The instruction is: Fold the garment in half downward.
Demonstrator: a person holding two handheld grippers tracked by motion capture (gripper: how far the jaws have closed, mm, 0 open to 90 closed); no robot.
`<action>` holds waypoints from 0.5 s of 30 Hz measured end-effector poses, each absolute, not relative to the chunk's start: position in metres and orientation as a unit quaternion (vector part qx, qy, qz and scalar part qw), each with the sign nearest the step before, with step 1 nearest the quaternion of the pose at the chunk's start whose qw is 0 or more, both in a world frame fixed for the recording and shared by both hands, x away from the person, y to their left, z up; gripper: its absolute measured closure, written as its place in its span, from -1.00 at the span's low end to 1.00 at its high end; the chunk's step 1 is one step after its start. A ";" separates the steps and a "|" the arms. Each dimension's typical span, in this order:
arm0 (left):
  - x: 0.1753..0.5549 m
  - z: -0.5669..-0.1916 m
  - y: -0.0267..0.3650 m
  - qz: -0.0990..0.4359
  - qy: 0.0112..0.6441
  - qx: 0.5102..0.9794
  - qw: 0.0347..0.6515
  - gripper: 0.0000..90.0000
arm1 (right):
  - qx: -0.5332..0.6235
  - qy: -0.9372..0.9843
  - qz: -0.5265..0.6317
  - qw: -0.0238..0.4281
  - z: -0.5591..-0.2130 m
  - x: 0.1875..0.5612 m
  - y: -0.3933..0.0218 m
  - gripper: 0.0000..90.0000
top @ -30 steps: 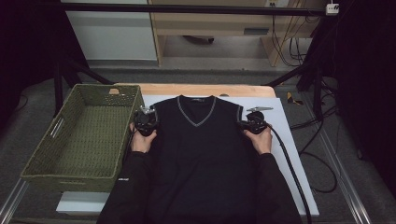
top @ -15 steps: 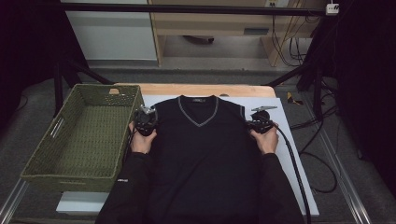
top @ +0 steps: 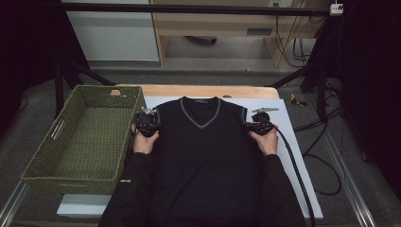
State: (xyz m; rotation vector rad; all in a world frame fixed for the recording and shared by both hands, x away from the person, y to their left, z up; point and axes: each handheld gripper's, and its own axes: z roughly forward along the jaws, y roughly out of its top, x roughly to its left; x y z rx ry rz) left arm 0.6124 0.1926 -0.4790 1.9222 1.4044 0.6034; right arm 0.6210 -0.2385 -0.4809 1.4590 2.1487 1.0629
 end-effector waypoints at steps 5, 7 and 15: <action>0.611 -0.476 0.191 0.235 0.533 0.741 0.334 0.77 | 0.509 0.755 0.373 0.180 -0.477 0.619 -0.241 0.88; 0.608 -0.470 0.188 0.243 0.521 0.742 0.343 0.77 | 0.503 0.751 0.383 0.191 -0.471 0.617 -0.243 0.88; 0.586 -0.425 0.178 0.287 0.479 0.730 0.395 0.78 | 0.473 0.744 0.412 0.231 -0.431 0.598 -0.248 0.88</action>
